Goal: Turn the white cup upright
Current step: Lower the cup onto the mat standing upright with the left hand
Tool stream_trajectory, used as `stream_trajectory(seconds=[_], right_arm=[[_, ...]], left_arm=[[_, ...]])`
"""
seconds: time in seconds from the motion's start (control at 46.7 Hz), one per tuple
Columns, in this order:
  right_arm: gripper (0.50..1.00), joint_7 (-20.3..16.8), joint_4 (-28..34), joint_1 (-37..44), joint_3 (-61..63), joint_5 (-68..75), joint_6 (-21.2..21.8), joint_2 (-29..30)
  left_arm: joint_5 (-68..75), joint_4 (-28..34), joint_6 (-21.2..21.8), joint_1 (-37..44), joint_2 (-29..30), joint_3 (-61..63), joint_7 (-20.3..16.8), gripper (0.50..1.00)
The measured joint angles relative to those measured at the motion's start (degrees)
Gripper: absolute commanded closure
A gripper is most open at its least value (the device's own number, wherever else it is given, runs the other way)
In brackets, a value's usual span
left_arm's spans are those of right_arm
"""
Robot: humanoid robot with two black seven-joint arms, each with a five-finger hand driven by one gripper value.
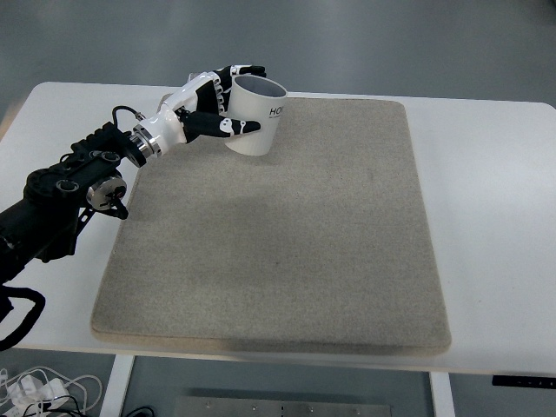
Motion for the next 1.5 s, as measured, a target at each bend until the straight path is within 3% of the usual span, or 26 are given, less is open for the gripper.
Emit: stream_trajectory(seconds=[0.343,0.471,0.557,0.75,0.964,1.071,1.157,1.264,1.5], right_arm=[[0.548,0.0,0.0,0.0,0.0,0.0,0.0,0.0],[0.548,0.0,0.0,0.0,0.0,0.0,0.0,0.0],[0.548,0.0,0.0,0.0,0.0,0.0,0.0,0.0],[0.548,0.0,0.0,0.0,0.0,0.0,0.0,0.0],[0.548,0.0,0.0,0.0,0.0,0.0,0.0,0.0],[0.548,0.0,0.0,0.0,0.0,0.0,0.0,0.0],[0.548,0.0,0.0,0.0,0.0,0.0,0.0,0.0],[0.548,0.0,0.0,0.0,0.0,0.0,0.0,0.0],[0.548,0.0,0.0,0.0,0.0,0.0,0.0,0.0]], left_arm=[[0.2,-0.1,8.7,1.5,-0.3,3.5,0.0,0.96],[0.2,-0.2,9.7,1.6,-0.7,3.5,0.0,0.954],[0.2,-0.2,9.8,1.6,-1.0,3.5,0.0,0.913],[0.2,-0.2,11.2,1.7,-1.9,3.5,0.0,0.874],[0.2,-0.4,11.4,1.7,-2.6,3.6,0.0,0.759],[0.3,-0.4,11.4,1.7,-2.7,3.8,0.0,0.677],[0.6,-0.4,11.4,1.7,-2.8,4.3,0.0,0.534],[0.6,-0.3,11.4,1.7,-3.0,4.5,0.0,0.508],[0.5,-0.7,11.4,1.8,-2.9,4.4,0.0,0.508]])
